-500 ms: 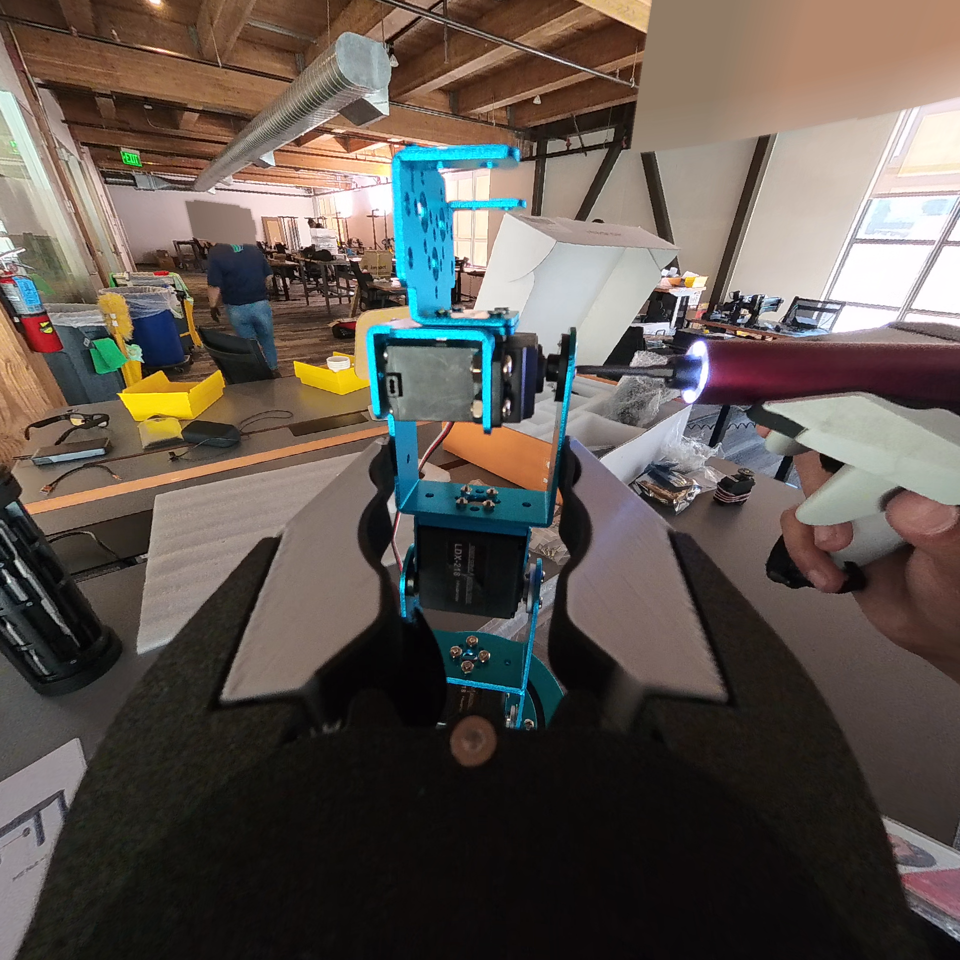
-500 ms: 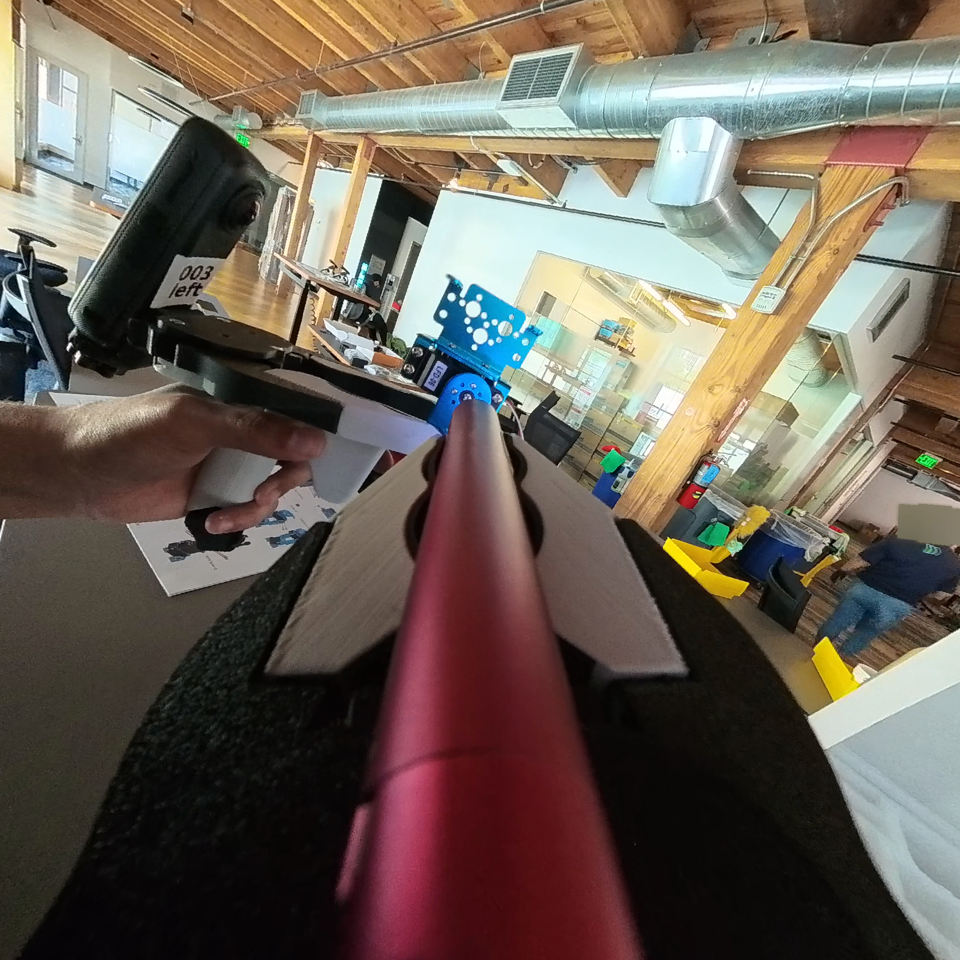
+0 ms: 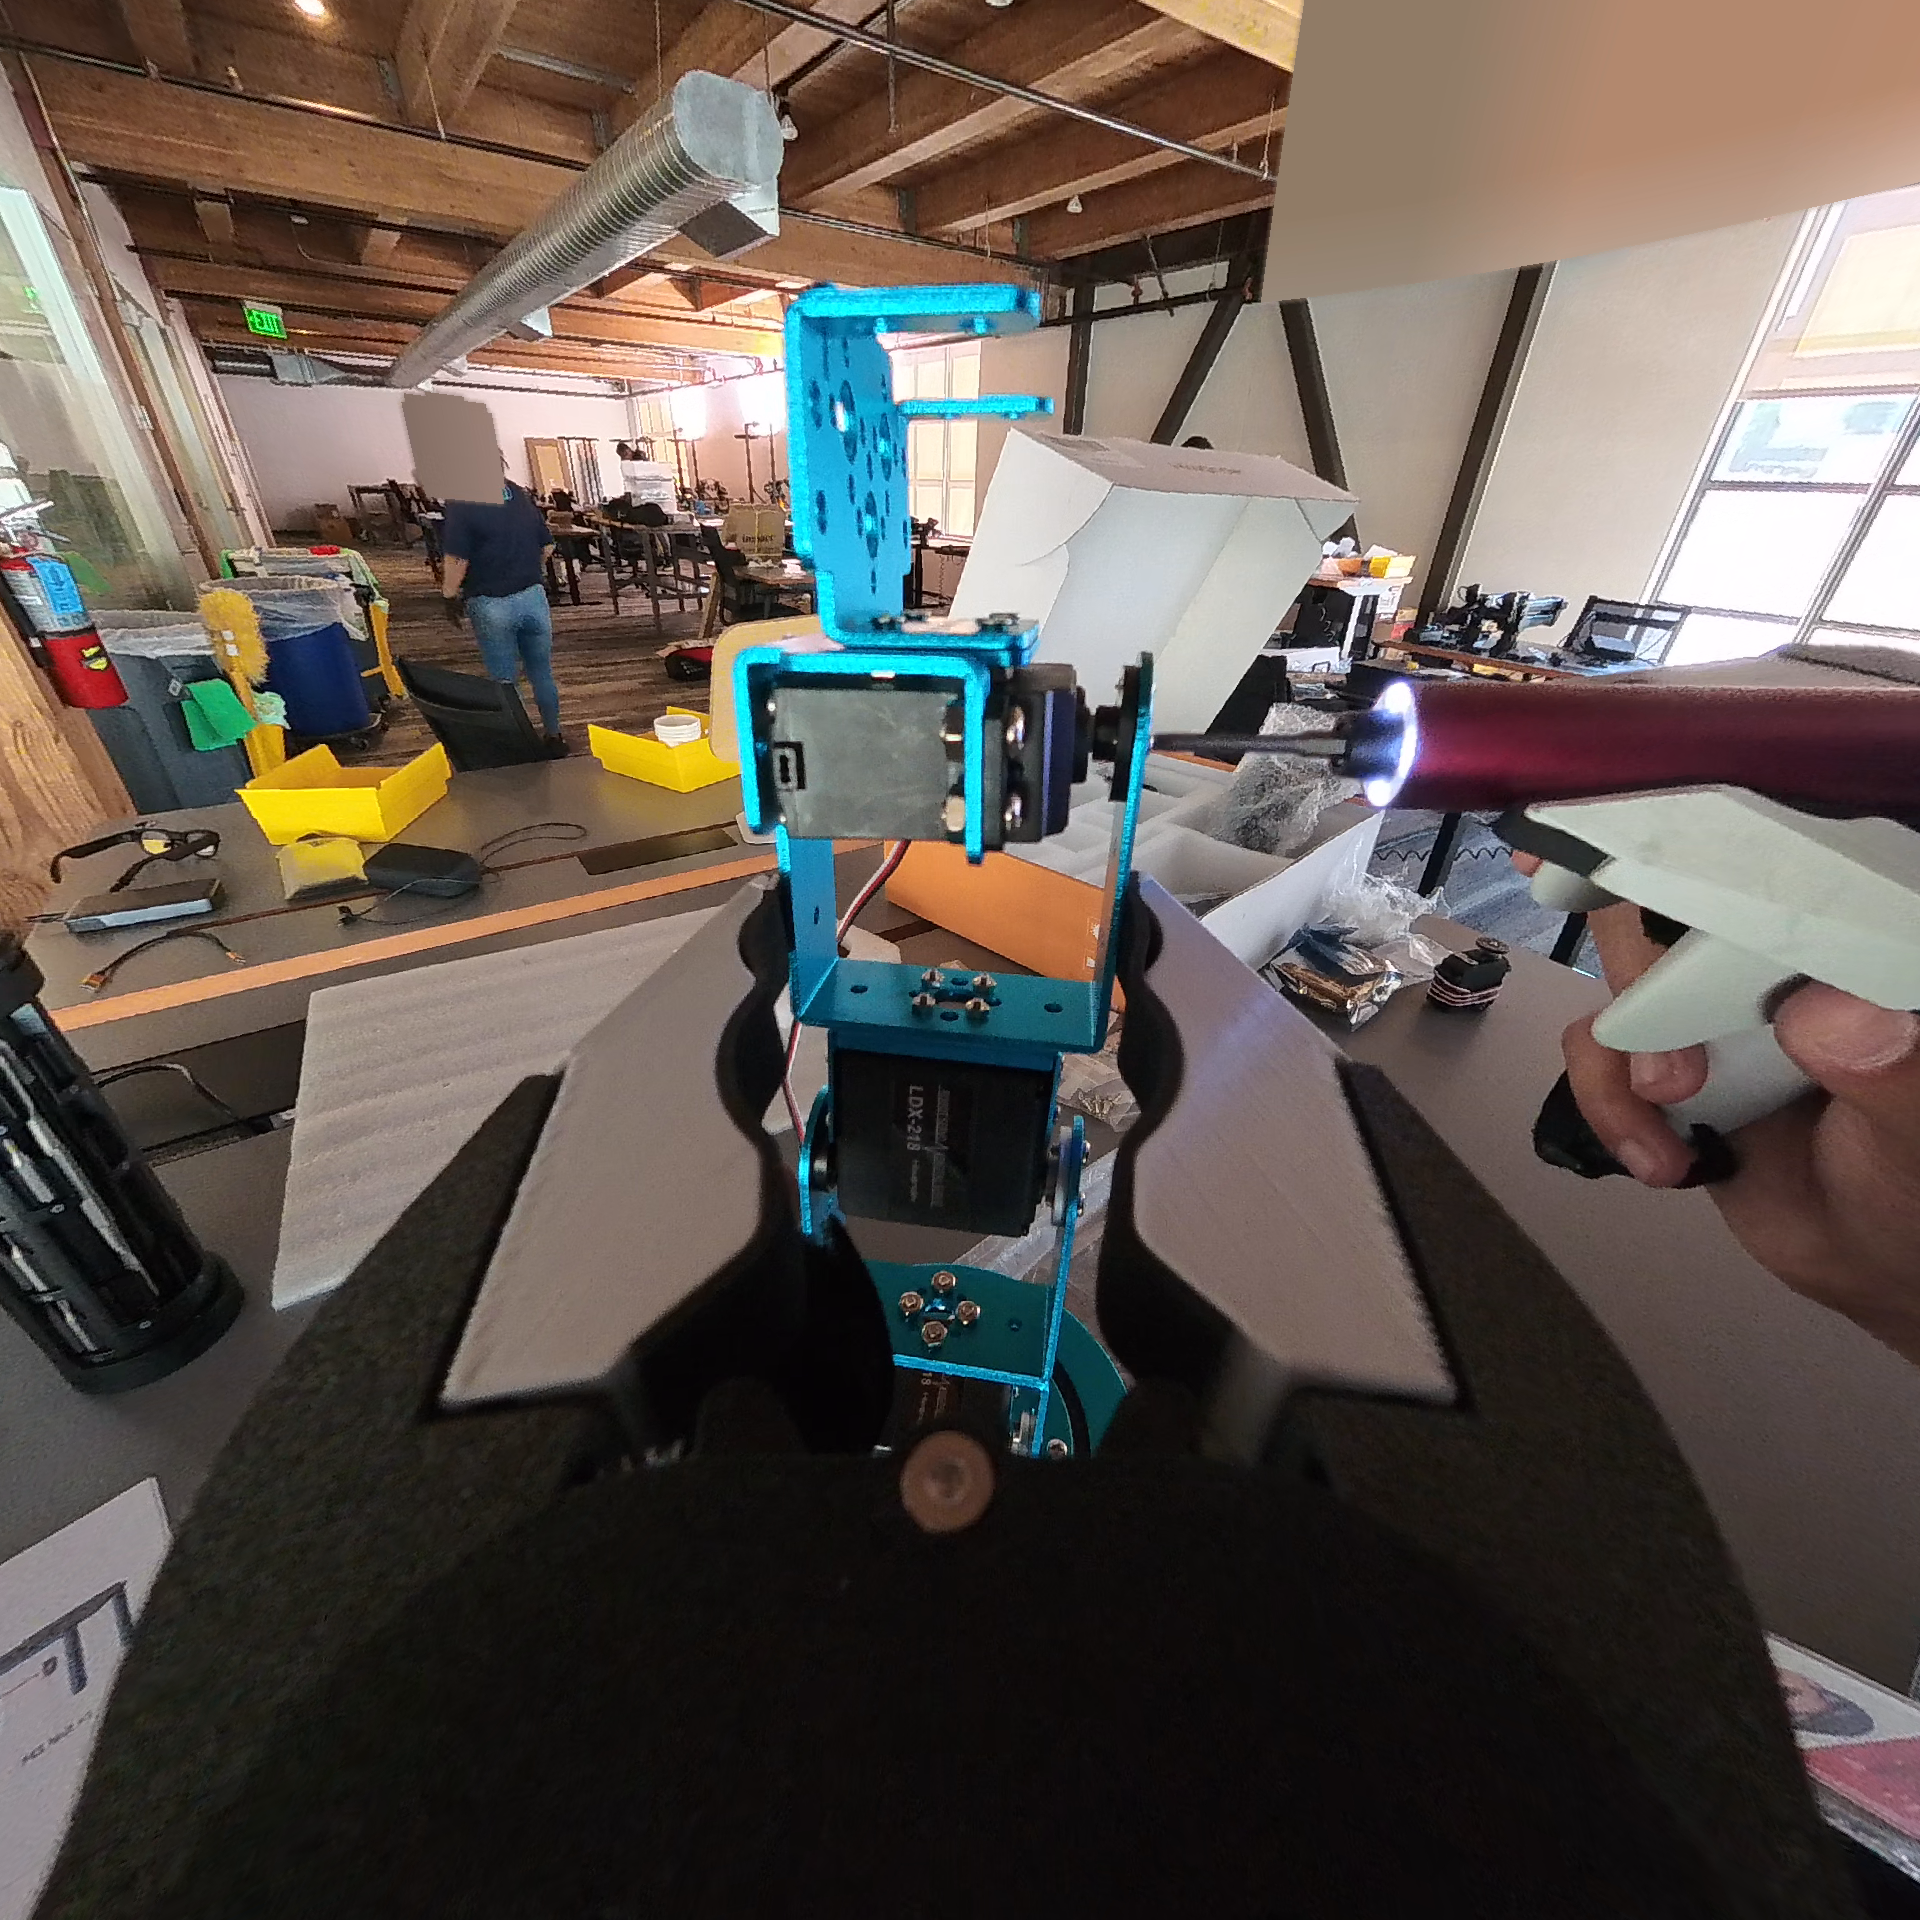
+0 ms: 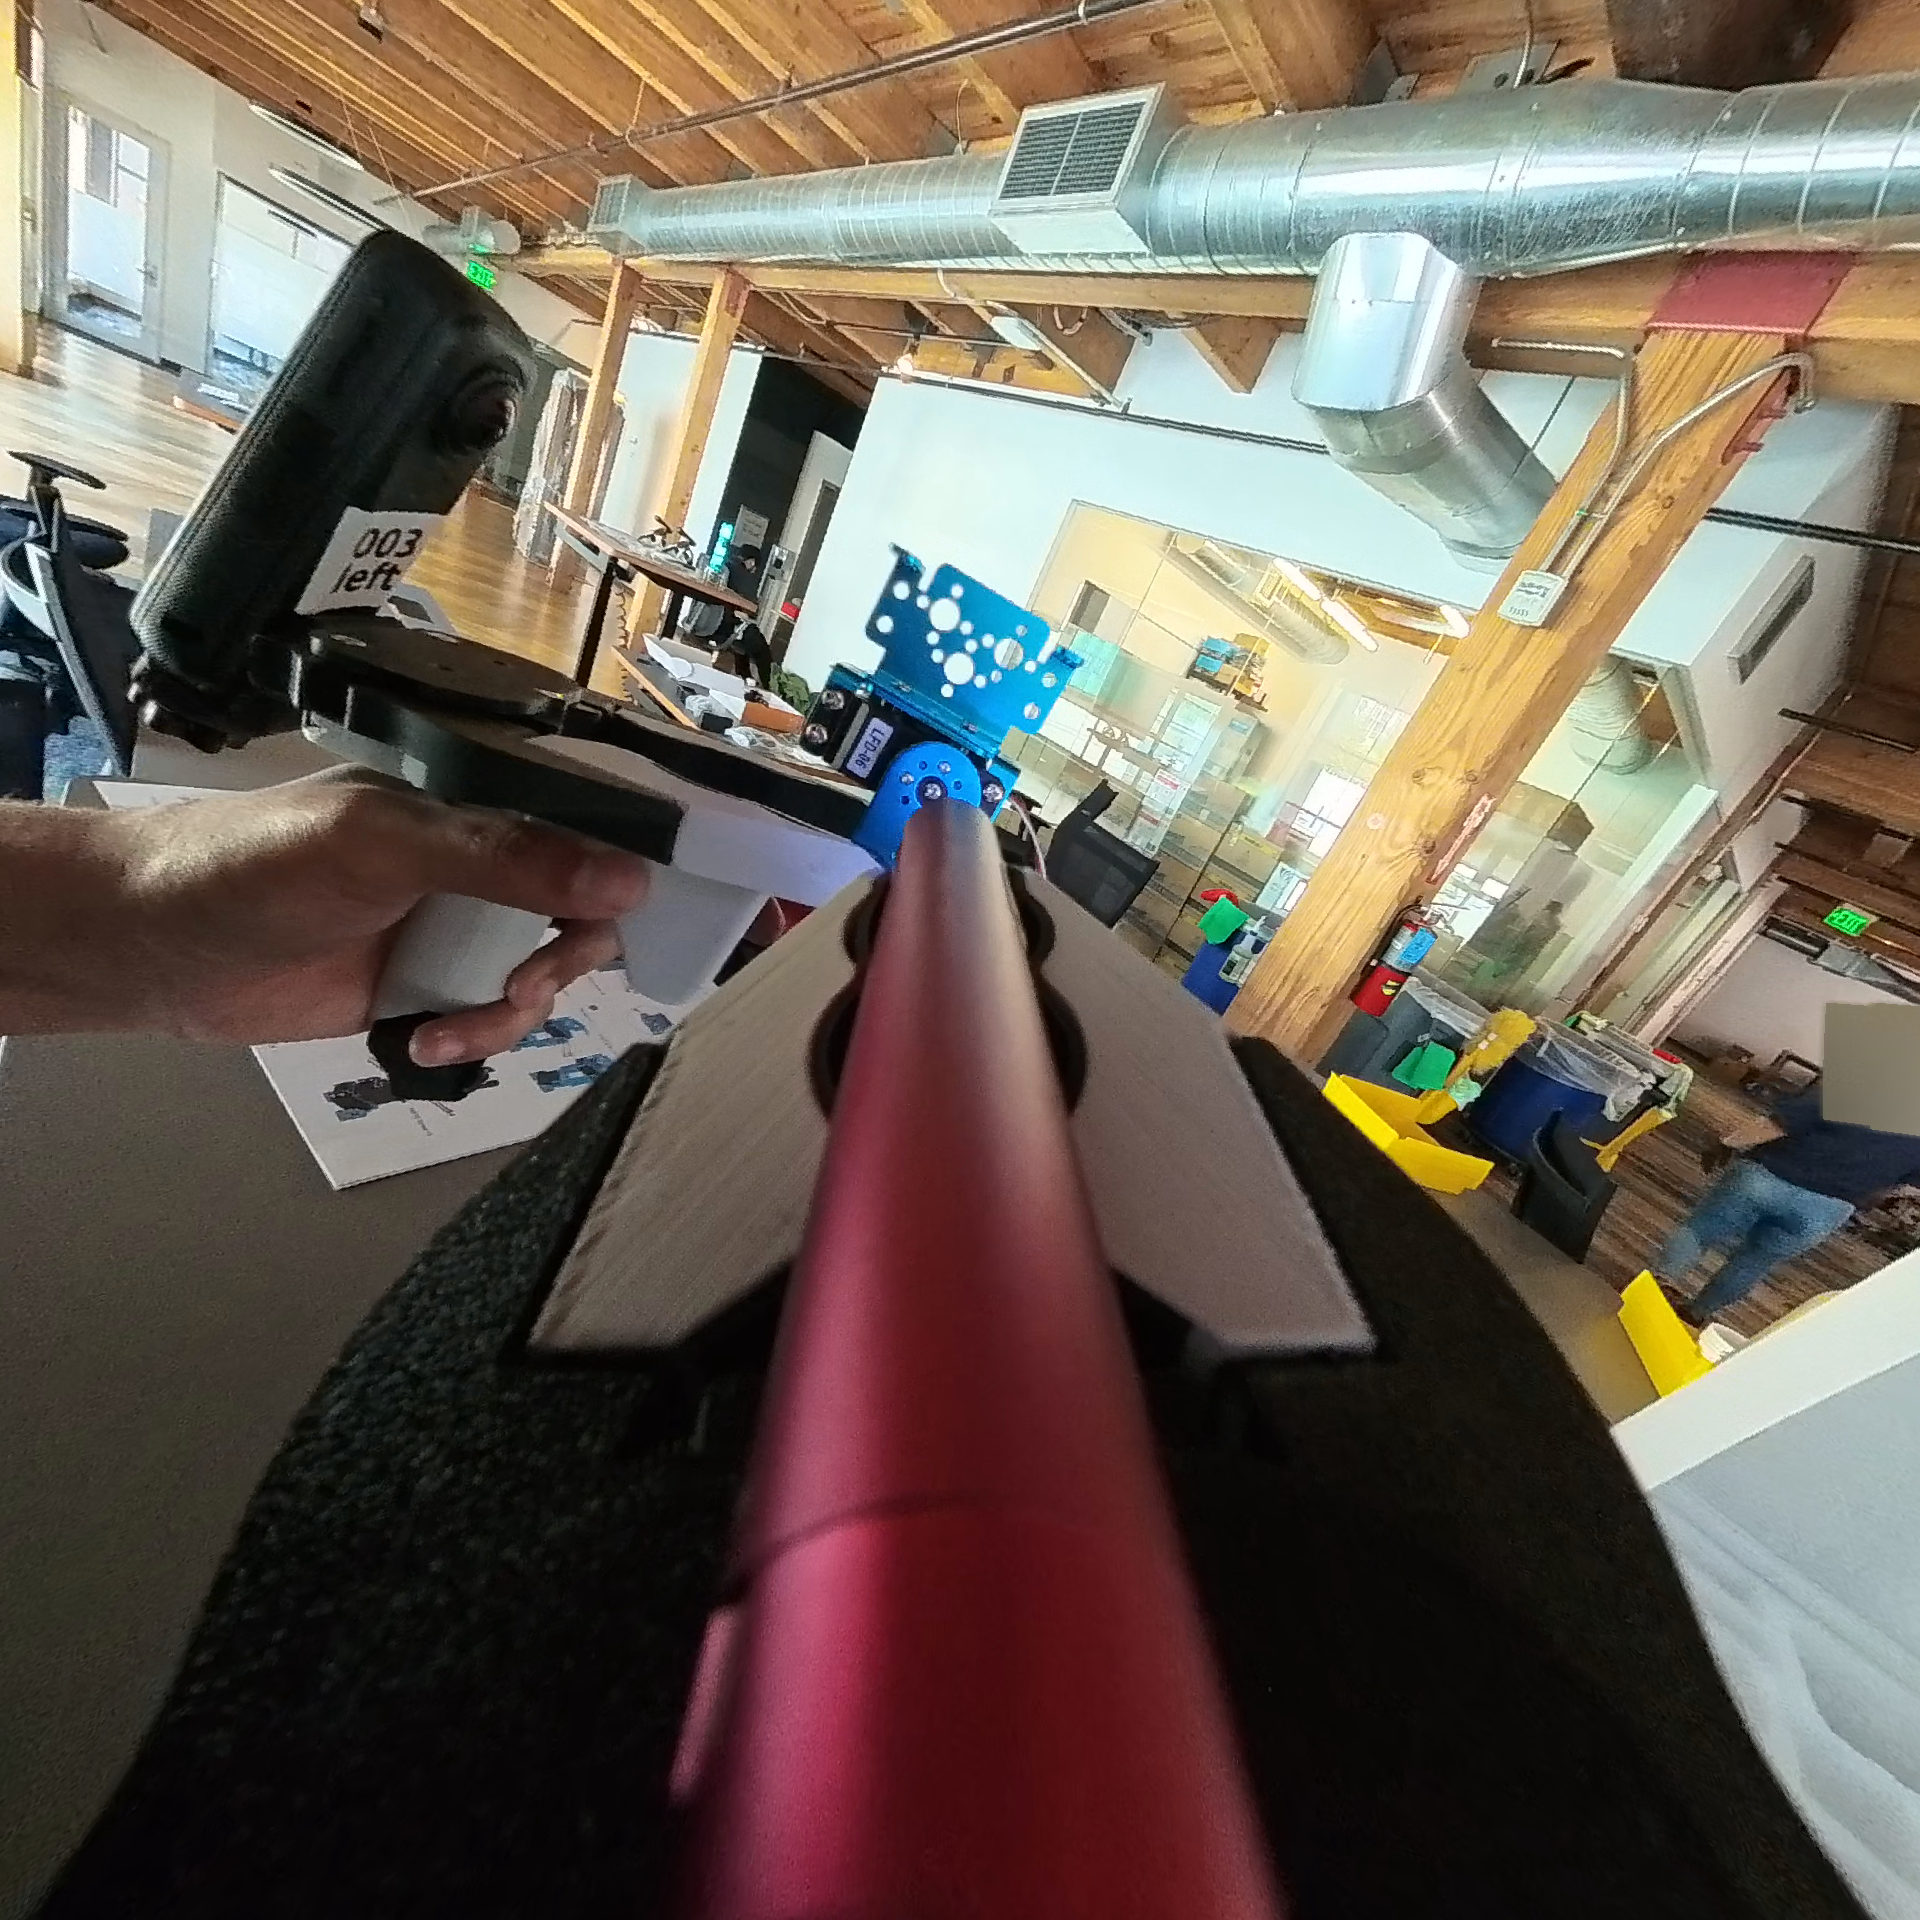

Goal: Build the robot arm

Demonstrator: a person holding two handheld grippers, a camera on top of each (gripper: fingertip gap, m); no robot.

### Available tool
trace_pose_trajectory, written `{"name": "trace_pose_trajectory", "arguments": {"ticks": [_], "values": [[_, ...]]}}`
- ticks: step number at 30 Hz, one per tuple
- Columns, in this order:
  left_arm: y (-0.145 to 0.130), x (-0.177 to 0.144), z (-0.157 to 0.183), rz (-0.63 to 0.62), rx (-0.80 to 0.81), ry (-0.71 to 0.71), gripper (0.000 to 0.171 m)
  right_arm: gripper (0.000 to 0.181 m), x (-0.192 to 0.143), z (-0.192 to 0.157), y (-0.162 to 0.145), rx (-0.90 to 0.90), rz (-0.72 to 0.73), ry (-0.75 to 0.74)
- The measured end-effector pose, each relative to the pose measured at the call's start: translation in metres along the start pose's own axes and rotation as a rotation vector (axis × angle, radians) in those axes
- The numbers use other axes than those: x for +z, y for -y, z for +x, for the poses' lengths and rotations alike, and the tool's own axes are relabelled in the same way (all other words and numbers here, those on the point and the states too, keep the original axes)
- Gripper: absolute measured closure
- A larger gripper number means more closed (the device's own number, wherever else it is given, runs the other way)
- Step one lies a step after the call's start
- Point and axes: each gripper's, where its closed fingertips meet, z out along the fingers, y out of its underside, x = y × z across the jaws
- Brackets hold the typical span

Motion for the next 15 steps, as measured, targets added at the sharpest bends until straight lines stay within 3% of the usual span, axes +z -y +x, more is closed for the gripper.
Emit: {"name": "trace_pose_trajectory", "arguments": {"ticks": [15], "values": [[-0.0002,-0.0005,-0.0004,0.001,-0.002,0.001,0.109,0.159,0.0011,0.0017,0.0008,0.006,0.001,0.002]]}}
